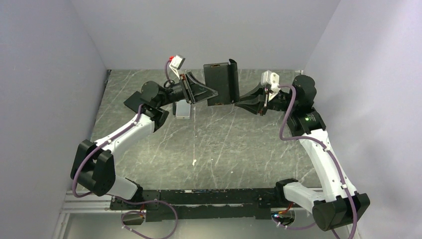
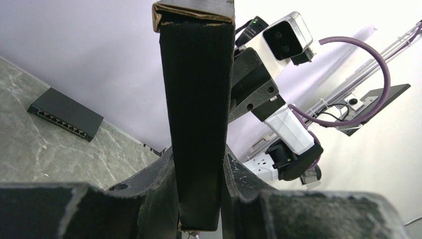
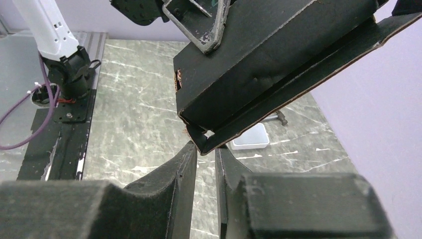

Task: Fold the paper box
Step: Close the paper box at the center of the board.

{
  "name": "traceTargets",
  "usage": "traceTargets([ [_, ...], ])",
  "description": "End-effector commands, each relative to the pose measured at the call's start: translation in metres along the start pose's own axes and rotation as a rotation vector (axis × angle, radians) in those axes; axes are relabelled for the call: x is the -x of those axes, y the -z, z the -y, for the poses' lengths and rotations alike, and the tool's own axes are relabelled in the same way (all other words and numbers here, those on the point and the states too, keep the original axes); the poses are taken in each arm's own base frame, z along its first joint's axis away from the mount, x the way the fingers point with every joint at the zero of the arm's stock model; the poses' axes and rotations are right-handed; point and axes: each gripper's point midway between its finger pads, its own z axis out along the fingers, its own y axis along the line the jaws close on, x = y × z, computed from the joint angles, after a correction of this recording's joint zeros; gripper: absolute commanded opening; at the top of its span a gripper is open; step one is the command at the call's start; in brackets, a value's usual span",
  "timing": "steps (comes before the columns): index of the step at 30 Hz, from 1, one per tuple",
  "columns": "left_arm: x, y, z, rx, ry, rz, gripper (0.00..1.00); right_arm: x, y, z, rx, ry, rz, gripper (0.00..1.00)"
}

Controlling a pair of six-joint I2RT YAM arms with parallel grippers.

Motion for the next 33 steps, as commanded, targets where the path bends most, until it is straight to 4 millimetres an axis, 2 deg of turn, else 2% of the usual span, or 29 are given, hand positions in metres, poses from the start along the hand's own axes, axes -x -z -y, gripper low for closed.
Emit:
traceTargets([
  [1, 0.004, 0.0, 0.0, 0.016, -0.037, 0.031, 0.0, 0.021, -0.001, -0.005, 0.0, 0.066, 0.047, 0.22],
  [15, 0.001, -0.001, 0.003, -0.013, -0.054, 0.009, 0.0, 0.02, -0.001, 0.001, -0.047, 0.007, 0.051, 0.17],
  [24, 0.001, -0.001, -0.003, 0.014, -0.068, 0.001, 0.0, 0.019, -0.005, 0.0, -0.047, -0.052, 0.057, 0.14],
  [33, 0.003, -0.001, -0.008, 0.045, -0.08, 0.012, 0.0, 0.015, -0.01, -0.002, -0.037, -0.028, 0.038, 0.13],
])
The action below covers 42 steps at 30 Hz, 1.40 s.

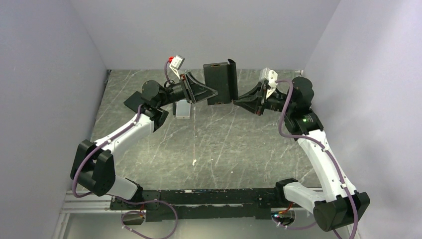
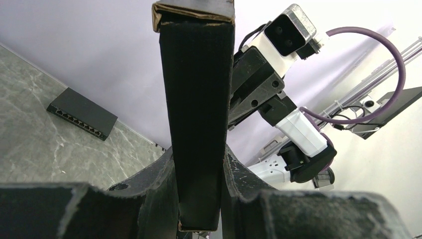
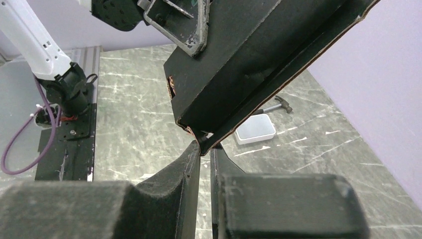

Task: Fold the paper box
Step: Close the paper box at the center of the board.

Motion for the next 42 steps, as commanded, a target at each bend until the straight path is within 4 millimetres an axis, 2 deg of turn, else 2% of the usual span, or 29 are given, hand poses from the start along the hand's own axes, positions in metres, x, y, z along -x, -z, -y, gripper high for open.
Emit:
traceTargets([
  [1, 0.004, -0.002, 0.003, 0.01, -0.053, 0.01, 0.0, 0.021, -0.004, -0.014, 0.051, 0.095, 0.044, 0.12],
  [15, 0.005, -0.003, 0.002, 0.003, -0.051, 0.025, 0.0, 0.008, -0.011, -0.022, 0.087, 0.131, -0.002, 0.11],
  [22, 0.002, -0.001, 0.006, -0.018, -0.054, 0.011, 0.0, 0.011, -0.011, -0.01, 0.026, 0.073, 0.013, 0.08],
  [32, 0.007, 0.002, 0.011, -0.03, -0.078, 0.045, 0.0, 0.007, -0.01, -0.033, 0.155, 0.129, 0.004, 0.08],
  [42, 0.004, 0.0, 0.0, 0.017, -0.085, 0.024, 0.0, -0.003, -0.021, -0.031, 0.131, 0.154, -0.052, 0.08],
])
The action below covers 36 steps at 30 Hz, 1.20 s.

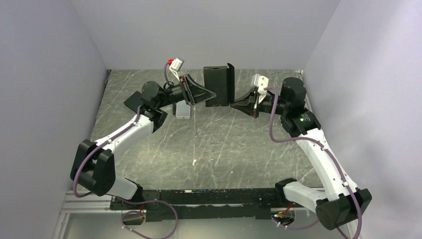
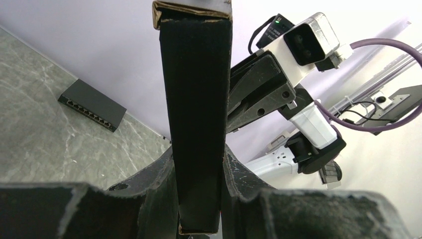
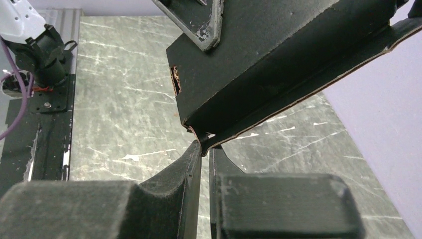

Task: Fold the paper box
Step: Close the paper box at the center of the board.

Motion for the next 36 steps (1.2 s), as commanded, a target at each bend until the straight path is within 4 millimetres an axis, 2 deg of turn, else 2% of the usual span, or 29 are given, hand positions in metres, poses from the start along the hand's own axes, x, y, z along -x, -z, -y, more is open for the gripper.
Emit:
traceTargets([
  [1, 0.01, -0.007, 0.009, 0.007, -0.08, 0.037, 0.0, 0.018, -0.01, -0.027, 0.128, 0.056, 0.03, 0.08],
  [17, 0.008, -0.007, -0.001, 0.026, -0.115, 0.035, 0.0, 0.002, -0.015, -0.047, 0.221, 0.14, -0.04, 0.18],
  [20, 0.008, -0.007, -0.003, 0.038, -0.115, 0.035, 0.0, 0.002, -0.016, -0.047, 0.221, 0.135, -0.041, 0.23],
  [31, 0.006, -0.003, -0.014, 0.119, -0.137, 0.024, 0.0, 0.007, -0.022, -0.039, 0.179, 0.047, -0.024, 0.3],
  [36, 0.002, -0.005, -0.017, 0.18, -0.18, 0.01, 0.0, 0.005, -0.027, -0.031, 0.129, -0.054, -0.019, 0.38],
])
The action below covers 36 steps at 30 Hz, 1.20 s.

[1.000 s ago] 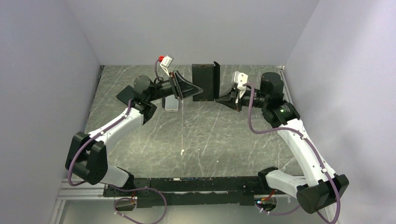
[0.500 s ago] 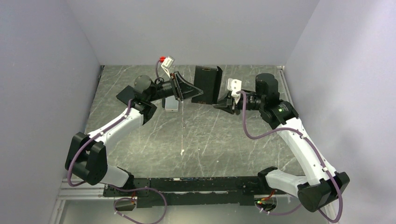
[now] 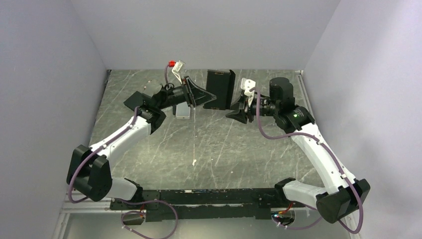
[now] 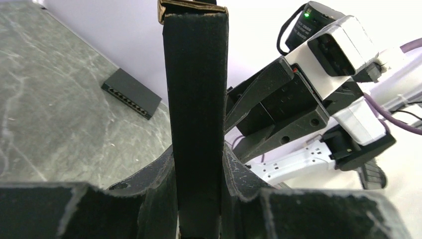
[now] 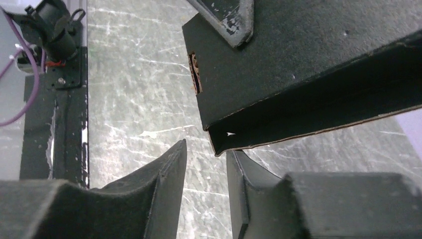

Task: Fold the paper box
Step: Close the paper box at the center of the board.

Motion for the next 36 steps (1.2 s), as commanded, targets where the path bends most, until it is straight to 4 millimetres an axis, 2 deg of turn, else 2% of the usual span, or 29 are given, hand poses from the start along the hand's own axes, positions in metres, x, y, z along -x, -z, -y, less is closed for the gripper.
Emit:
traceTargets([
  [1, 0.013, -0.009, 0.006, 0.069, -0.126, 0.059, 0.0, 0.04, -0.01, -0.016, 0.079, -0.005, 0.14, 0.39],
  [9, 0.01, -0.014, -0.002, 0.151, -0.144, 0.087, 0.0, 0.038, -0.019, -0.008, 0.058, -0.116, 0.166, 0.44],
  [15, 0.009, -0.013, -0.008, 0.182, -0.134, 0.121, 0.0, 0.042, -0.024, -0.004, 0.062, -0.294, 0.209, 0.43],
  [20, 0.006, -0.014, -0.014, 0.204, -0.088, 0.11, 0.0, 0.051, -0.013, -0.013, 0.169, -0.373, 0.253, 0.48],
  [25, 0.007, -0.014, -0.014, 0.193, -0.033, 0.098, 0.0, 0.048, -0.005, -0.018, 0.213, -0.3, 0.249, 0.55],
  [30, 0.009, -0.015, -0.011, 0.161, 0.004, 0.081, 0.0, 0.047, -0.001, -0.004, 0.156, -0.312, 0.251, 0.56],
  [36, 0.009, -0.014, -0.011, 0.164, 0.039, 0.071, 0.0, 0.05, 0.01, 0.009, 0.114, -0.459, 0.282, 0.57],
])
